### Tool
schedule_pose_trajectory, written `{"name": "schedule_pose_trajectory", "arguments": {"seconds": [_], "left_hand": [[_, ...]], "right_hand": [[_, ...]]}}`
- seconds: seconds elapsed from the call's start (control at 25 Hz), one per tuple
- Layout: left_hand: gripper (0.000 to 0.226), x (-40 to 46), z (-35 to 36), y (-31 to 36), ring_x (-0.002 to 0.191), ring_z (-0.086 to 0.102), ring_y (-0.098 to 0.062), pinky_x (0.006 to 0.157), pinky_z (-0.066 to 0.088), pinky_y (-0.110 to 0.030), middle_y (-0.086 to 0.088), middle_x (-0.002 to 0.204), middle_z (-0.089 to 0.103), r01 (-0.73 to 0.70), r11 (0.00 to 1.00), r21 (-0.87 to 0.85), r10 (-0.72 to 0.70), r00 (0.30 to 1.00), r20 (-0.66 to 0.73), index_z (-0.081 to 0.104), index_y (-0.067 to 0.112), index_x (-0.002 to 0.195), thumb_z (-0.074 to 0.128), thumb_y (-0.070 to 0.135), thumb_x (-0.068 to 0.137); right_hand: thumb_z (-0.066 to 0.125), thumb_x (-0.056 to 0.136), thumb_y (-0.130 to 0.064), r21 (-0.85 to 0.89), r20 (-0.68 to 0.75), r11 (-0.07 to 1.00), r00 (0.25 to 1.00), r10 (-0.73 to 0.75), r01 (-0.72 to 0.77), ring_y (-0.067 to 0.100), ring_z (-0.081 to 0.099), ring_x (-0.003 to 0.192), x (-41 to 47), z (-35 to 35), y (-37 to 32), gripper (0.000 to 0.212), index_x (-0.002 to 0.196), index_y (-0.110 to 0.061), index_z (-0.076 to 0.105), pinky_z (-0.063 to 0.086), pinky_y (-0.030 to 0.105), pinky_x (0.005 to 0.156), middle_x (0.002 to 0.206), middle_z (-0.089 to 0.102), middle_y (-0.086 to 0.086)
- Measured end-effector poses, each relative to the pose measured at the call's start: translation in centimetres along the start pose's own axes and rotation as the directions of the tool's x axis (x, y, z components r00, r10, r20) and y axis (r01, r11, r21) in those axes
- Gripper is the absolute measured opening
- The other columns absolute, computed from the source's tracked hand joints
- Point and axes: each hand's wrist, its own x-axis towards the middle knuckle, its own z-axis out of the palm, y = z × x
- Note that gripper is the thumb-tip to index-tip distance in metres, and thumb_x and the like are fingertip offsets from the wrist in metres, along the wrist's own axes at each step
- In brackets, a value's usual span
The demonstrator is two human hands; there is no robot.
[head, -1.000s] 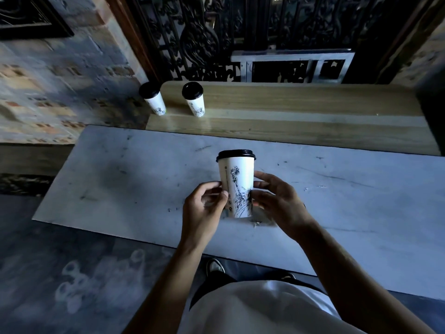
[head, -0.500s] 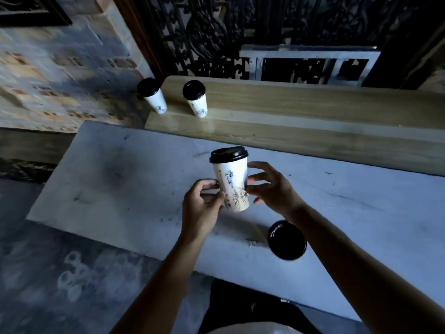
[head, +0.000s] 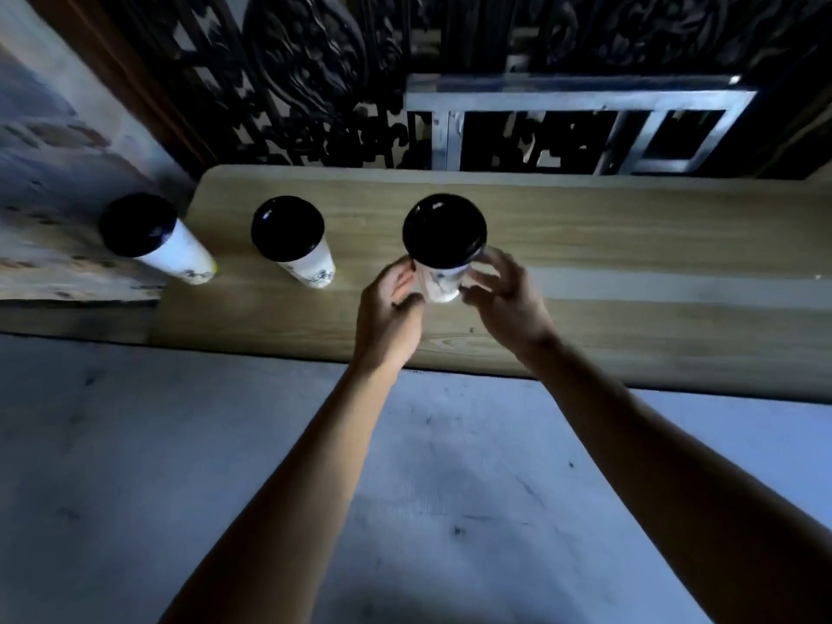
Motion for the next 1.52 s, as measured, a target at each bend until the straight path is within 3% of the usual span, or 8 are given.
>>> {"name": "schedule_pose_trajectory", "arguments": {"seconds": [0.36, 0.52, 0.76, 0.88, 1.0, 1.2, 1.4, 1.52], "left_hand": [[0.047, 4.6, 2.1, -3.6, 0.101, 0.068, -0.004, 0.089, 0.052, -0.012, -0.015, 0.122, 0.070, 0.040, 0.997, -0.066, -0.038, 0.999, 0.032, 0.061, -0.003, 0.122, 0.051, -0.025, 0.082], [0.049, 3.9, 2.4, -4.0, 0.116, 0.065, -0.013, 0.093, 0.050, -0.011, -0.004, 0.120, 0.067, 0.050, 0.998, -0.044, -0.047, 0.997, 0.056, 0.058, 0.009, 0.119, 0.051, -0.023, 0.083], [0.065, 2.0, 0.8, -4.5, 0.133, 0.054, -0.026, 0.107, 0.048, -0.034, -0.016, 0.148, 0.050, 0.143, 0.990, -0.005, -0.141, 0.985, 0.102, 0.040, 0.007, 0.145, 0.058, -0.016, 0.088], [0.058, -3.7, -0.5, -4.1, 0.131, 0.056, -0.023, 0.106, 0.047, -0.027, -0.014, 0.144, 0.054, 0.049, 0.995, 0.087, -0.054, 0.996, 0.065, 0.047, 0.005, 0.141, 0.053, -0.016, 0.088], [0.050, -11.8, -1.0, -3.9, 0.121, 0.065, -0.022, 0.102, 0.051, -0.022, -0.008, 0.123, 0.068, -0.051, 0.971, 0.232, 0.038, 0.997, 0.061, 0.064, 0.003, 0.124, 0.044, -0.017, 0.083], [0.042, -29.8, -1.3, -7.2, 0.116, 0.065, -0.003, 0.104, 0.050, -0.025, 0.011, 0.121, 0.071, -0.077, 0.956, 0.282, 0.008, 0.971, 0.240, 0.062, 0.028, 0.125, 0.056, 0.006, 0.090], [0.081, -43.3, 3.1, -9.8, 0.126, 0.056, -0.011, 0.109, 0.050, -0.043, 0.006, 0.142, 0.058, 0.270, 0.890, 0.367, -0.318, 0.945, 0.075, 0.051, 0.032, 0.142, 0.079, 0.028, 0.066], [0.091, -44.2, 6.3, -7.9, 0.130, 0.054, -0.008, 0.109, 0.048, -0.039, 0.011, 0.144, 0.054, 0.232, 0.906, 0.353, -0.309, 0.934, 0.178, 0.043, 0.035, 0.147, 0.082, 0.029, 0.064]], "right_hand": [[0.057, 0.073, 0.006, -0.116, -0.080, 0.993, 0.997, -0.002, -0.007, 0.014, 0.057, 0.125, 4.3, 1.2, 4.0, 0.070, 0.141, -0.011, 0.053, 0.057, 0.018, 0.086, 0.139, 0.054, 0.007], [0.061, 0.063, -0.010, -0.099, -0.088, 0.993, 0.995, 0.047, -0.056, 0.014, 0.059, 0.128, 4.2, 1.7, 5.3, 0.074, 0.135, -0.018, 0.056, 0.054, 0.042, 0.101, 0.137, 0.056, 0.001], [0.071, 0.079, -0.011, -0.164, -0.012, 0.973, 0.987, 0.163, -0.162, 0.027, 0.052, 0.137, 1.6, -0.3, 4.2, 0.088, 0.156, -0.017, 0.031, 0.047, 0.046, 0.108, 0.156, 0.043, 0.011], [0.070, 0.079, -0.016, -0.268, -0.025, 0.957, 0.994, 0.109, -0.112, 0.026, 0.062, 0.125, -4.2, -4.4, 4.0, 0.075, 0.149, -0.021, 0.043, 0.052, 0.040, 0.102, 0.144, 0.055, 0.009], [0.070, 0.082, -0.015, -0.346, -0.022, 0.937, 0.999, 0.042, -0.047, -0.004, 0.069, 0.091, -12.4, -9.9, 3.3, 0.046, 0.127, -0.022, 0.065, 0.049, 0.010, 0.079, 0.109, 0.071, -0.003], [0.074, 0.086, -0.019, -0.345, 0.053, 0.939, 0.998, 0.020, -0.001, -0.006, 0.058, 0.060, -27.5, -16.6, 5.0, 0.016, 0.095, -0.033, 0.074, 0.046, 0.018, 0.064, 0.070, 0.066, -0.012], [0.076, 0.084, -0.022, -0.366, 0.185, 0.921, 0.980, -0.067, 0.132, 0.004, 0.053, 0.062, -37.8, -17.5, 7.9, 0.028, 0.109, -0.033, 0.073, 0.038, 0.008, 0.063, 0.086, 0.057, -0.009], [0.073, 0.084, -0.017, -0.398, 0.227, 0.899, 0.969, -0.096, 0.183, 0.000, 0.054, 0.070, -40.0, -17.2, 8.5, 0.040, 0.122, -0.027, 0.067, 0.040, 0.003, 0.068, 0.098, 0.054, -0.002]]}}
